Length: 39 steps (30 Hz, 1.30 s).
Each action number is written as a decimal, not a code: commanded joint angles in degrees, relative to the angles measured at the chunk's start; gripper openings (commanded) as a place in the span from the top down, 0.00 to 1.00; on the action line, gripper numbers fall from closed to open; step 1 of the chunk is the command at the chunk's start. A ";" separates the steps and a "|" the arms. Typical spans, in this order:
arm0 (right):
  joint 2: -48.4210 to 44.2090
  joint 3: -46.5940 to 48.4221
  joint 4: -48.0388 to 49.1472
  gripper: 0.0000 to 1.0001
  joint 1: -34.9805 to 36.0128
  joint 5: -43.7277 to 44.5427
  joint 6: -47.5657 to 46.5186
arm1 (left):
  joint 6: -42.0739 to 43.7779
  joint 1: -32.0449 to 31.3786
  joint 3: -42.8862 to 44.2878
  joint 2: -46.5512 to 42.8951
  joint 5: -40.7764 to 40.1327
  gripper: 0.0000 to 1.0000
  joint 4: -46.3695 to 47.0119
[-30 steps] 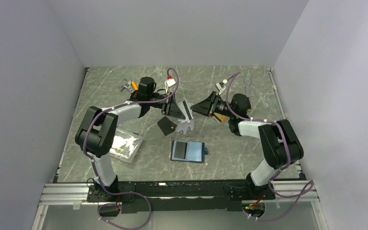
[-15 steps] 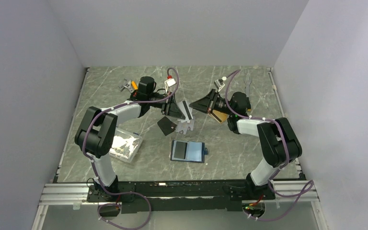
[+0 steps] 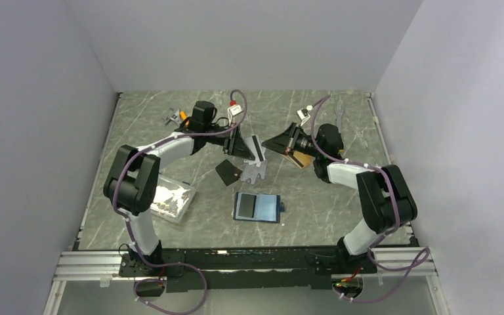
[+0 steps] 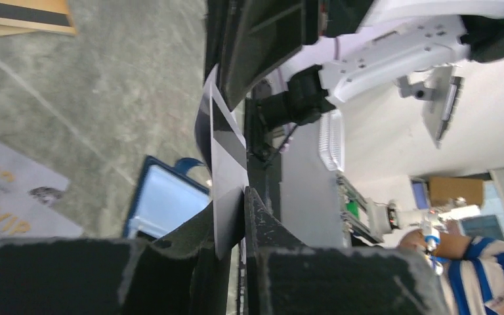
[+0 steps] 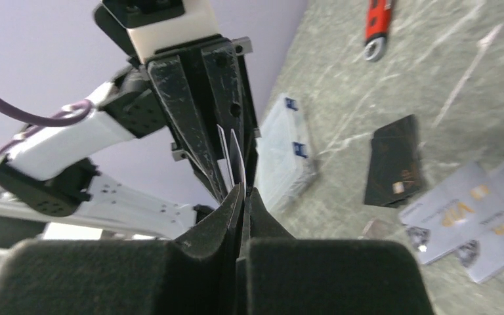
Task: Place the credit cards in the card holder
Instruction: Place the credit card in the storage box.
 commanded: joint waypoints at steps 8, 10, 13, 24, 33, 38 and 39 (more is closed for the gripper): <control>1.19 4.55 -20.22 1.00 -1.58 4.79 -16.54 | 15.82 1.57 16.25 13.42 -9.75 0.83 -21.80; 1.97 4.61 -20.62 1.00 -1.73 5.14 -16.95 | 16.66 1.57 16.98 14.69 -10.25 0.82 -22.35; 2.88 4.91 -22.46 1.00 -2.07 5.50 -18.27 | 17.83 1.56 17.39 16.36 -10.57 0.80 -22.82; 5.19 5.62 -26.41 1.00 -3.09 7.45 -21.44 | 24.56 1.23 19.38 20.03 -18.76 0.74 -29.96; 0.41 6.65 -37.55 1.00 -3.44 13.10 -28.66 | 25.68 -1.24 21.01 21.36 -24.06 0.76 -33.21; -4.80 5.81 -42.73 1.00 -4.09 16.77 -31.80 | 26.47 -2.84 22.95 21.98 -25.51 0.77 -35.46; -5.69 5.86 -43.86 1.00 -4.12 17.49 -32.42 | 26.68 -3.00 23.30 22.17 -25.85 0.77 -35.95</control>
